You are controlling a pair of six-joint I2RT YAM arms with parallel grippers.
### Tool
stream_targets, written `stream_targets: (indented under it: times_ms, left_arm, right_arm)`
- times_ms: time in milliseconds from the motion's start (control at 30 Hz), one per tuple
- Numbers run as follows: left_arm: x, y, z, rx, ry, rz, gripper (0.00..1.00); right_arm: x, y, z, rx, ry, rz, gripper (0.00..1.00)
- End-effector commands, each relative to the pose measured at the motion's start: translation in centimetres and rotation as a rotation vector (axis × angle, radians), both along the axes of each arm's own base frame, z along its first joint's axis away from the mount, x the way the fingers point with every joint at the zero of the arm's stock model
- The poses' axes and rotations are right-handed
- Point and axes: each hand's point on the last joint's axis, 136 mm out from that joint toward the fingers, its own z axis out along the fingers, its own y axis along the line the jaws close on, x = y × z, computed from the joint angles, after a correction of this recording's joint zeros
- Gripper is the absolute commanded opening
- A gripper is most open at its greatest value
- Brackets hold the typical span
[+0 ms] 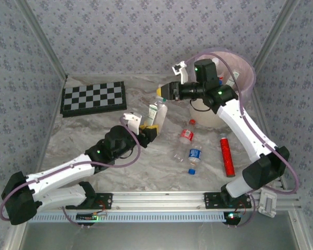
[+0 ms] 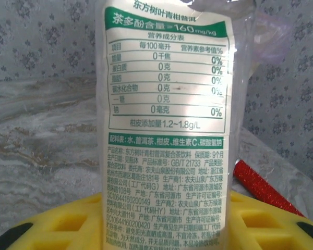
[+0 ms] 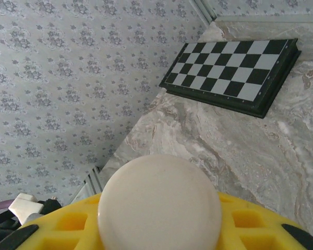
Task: Put the plastic bottles in the bin
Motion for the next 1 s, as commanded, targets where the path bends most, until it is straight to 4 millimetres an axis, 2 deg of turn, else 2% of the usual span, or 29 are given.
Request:
stream_targets:
  times_ms: [0, 67, 133, 167, 267, 433, 500, 600, 700, 800, 967]
  left_arm:
    - [0.1, 0.3, 0.9, -0.016, 0.010, 0.017, 0.53]
    - [0.0, 0.7, 1.1, -0.007, 0.010, 0.026, 0.79]
    - [0.0, 1.1, 1.0, 0.005, 0.015, 0.037, 0.94]
    - [-0.1, 1.3, 0.8, 0.016, 0.022, 0.042, 0.97]
    - [-0.1, 1.8, -0.6, 0.044, 0.055, 0.061, 0.99]
    - [-0.1, 2.2, -3.7, 0.076, 0.133, 0.091, 0.99]
    - [0.1, 2.3, -4.6, 0.092, 0.155, 0.105, 0.99]
    - [0.2, 2.0, -5.6, 0.111, 0.178, 0.105, 0.99]
    - [0.2, 1.6, -5.9, 0.118, 0.195, 0.096, 0.99]
    - [0.1, 1.6, -6.0, 0.125, 0.200, 0.095, 0.99]
    - [0.1, 1.7, -6.0, 0.132, 0.200, 0.096, 0.99]
  right_arm:
    - [1.3, -1.1, 2.3, 0.000, -0.090, -0.044, 0.20]
    - [2.0, -2.6, 4.3, -0.018, -0.151, -0.081, 0.18]
    - [2.8, -5.0, 7.1, -0.042, -0.233, -0.162, 0.17]
    - [3.2, -6.8, 8.7, -0.057, -0.282, -0.226, 0.16]
    - [3.9, -12.6, 13.1, -0.108, -0.421, -0.439, 0.11]
    - [5.0, -22.4, 17.5, -0.274, -0.605, -0.883, 0.03]
    - [5.6, -25.1, 18.0, -0.345, -0.645, -1.001, 0.01]
    - [6.8, -27.4, 17.7, -0.420, -0.656, -1.088, 0.00]
    - [8.7, -28.6, 17.0, -0.460, -0.664, -1.120, 0.00]
    - [11.6, -29.7, 15.9, -0.511, -0.661, -1.143, 0.00]
    - [16.6, -29.7, 14.9, -0.531, -0.727, -1.141, 0.00]
